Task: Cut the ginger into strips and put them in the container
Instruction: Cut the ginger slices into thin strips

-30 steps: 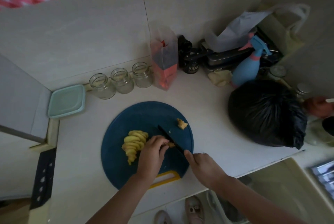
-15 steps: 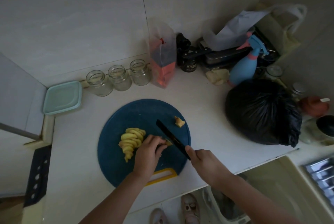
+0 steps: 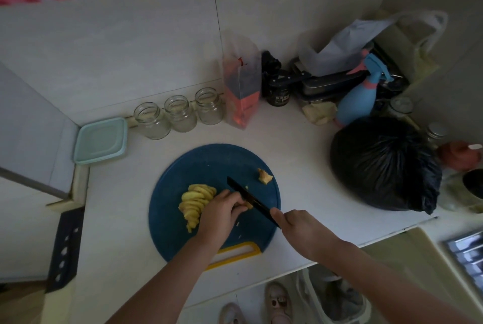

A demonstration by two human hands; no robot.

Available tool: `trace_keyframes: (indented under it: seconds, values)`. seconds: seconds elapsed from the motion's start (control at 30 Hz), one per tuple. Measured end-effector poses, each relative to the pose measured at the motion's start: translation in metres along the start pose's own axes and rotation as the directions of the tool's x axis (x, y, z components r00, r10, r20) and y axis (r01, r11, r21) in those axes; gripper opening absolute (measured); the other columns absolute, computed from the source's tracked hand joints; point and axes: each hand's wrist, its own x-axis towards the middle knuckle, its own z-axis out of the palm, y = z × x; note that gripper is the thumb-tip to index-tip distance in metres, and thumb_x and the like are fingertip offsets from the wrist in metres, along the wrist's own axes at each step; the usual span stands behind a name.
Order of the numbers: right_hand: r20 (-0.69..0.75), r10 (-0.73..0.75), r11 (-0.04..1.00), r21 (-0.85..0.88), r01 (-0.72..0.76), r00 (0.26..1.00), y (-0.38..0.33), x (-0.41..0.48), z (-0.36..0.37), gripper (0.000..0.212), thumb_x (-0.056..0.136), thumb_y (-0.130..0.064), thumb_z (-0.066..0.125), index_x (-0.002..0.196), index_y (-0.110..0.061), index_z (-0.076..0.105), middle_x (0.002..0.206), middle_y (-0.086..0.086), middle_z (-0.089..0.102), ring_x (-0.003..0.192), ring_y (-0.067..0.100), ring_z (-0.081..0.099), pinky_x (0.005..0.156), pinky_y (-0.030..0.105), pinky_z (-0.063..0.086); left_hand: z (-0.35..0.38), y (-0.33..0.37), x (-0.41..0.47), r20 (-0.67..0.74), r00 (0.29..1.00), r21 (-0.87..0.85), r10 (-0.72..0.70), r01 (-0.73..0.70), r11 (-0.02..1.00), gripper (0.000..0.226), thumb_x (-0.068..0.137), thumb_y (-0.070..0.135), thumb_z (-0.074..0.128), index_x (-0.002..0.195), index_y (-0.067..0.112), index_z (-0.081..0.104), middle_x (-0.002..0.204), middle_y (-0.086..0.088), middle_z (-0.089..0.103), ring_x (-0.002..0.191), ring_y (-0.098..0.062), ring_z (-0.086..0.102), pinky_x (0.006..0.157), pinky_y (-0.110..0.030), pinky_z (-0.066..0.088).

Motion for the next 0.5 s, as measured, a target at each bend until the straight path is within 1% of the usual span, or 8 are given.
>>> trace_keyframes:
  seconds: [0.17, 0.33, 0.4, 0.5]
  values:
    - [0.013, 0.015, 1.000, -0.010, -0.015, 1.000, 0.0018, 0.0011, 0.0019, 0.056, 0.098, -0.054, 0.021, 0.069, -0.011, 0.043, 0.062, 0.002, 0.040, 0.054, 0.010, 0.038, 0.059, 0.024, 0.035, -0.0006, 0.0020, 0.0005, 0.024, 1.000, 0.009, -0.016, 0.016, 1.000, 0.014, 0.074, 0.012, 0.077, 0.076, 0.013, 0.063, 0.081, 0.002, 0.062, 0.071, -0.013, 0.061, 0.057, -0.025, 0.049]
    - [0.036, 0.016, 0.999, -0.035, -0.014, 0.999, 0.0017, 0.0013, 0.0004, 0.055, 0.099, -0.053, 0.020, 0.071, -0.012, 0.044, 0.063, 0.000, 0.042, 0.054, 0.009, 0.039, 0.057, 0.021, 0.034, -0.0023, 0.0014, 0.0031, 0.055, 0.997, -0.008, -0.061, 0.061, 0.998, 0.015, 0.074, 0.015, 0.077, 0.076, 0.014, 0.062, 0.081, 0.003, 0.061, 0.071, -0.010, 0.057, 0.060, -0.023, 0.046]
    - [0.044, 0.010, 0.999, -0.050, -0.008, 0.999, 0.0018, 0.0029, 0.0000, 0.053, 0.099, -0.052, 0.020, 0.071, -0.014, 0.044, 0.063, 0.000, 0.042, 0.054, 0.009, 0.040, 0.057, 0.021, 0.035, -0.0025, 0.0007, 0.0041, 0.067, 0.994, -0.025, -0.083, 0.085, 0.996, 0.015, 0.073, 0.015, 0.078, 0.075, 0.014, 0.063, 0.080, 0.003, 0.061, 0.070, -0.008, 0.056, 0.060, -0.018, 0.043]
    - [0.050, -0.004, 0.996, -0.087, 0.008, 0.999, -0.0017, 0.0020, -0.0025, 0.048, 0.101, -0.047, 0.019, 0.072, -0.017, 0.042, 0.064, -0.001, 0.041, 0.055, 0.009, 0.040, 0.055, 0.019, 0.034, -0.0041, 0.0016, 0.0057, 0.094, 0.990, -0.034, -0.105, 0.109, 0.993, 0.014, 0.073, 0.014, 0.078, 0.074, 0.010, 0.065, 0.077, 0.006, 0.056, 0.067, -0.007, 0.053, 0.058, -0.007, 0.034]
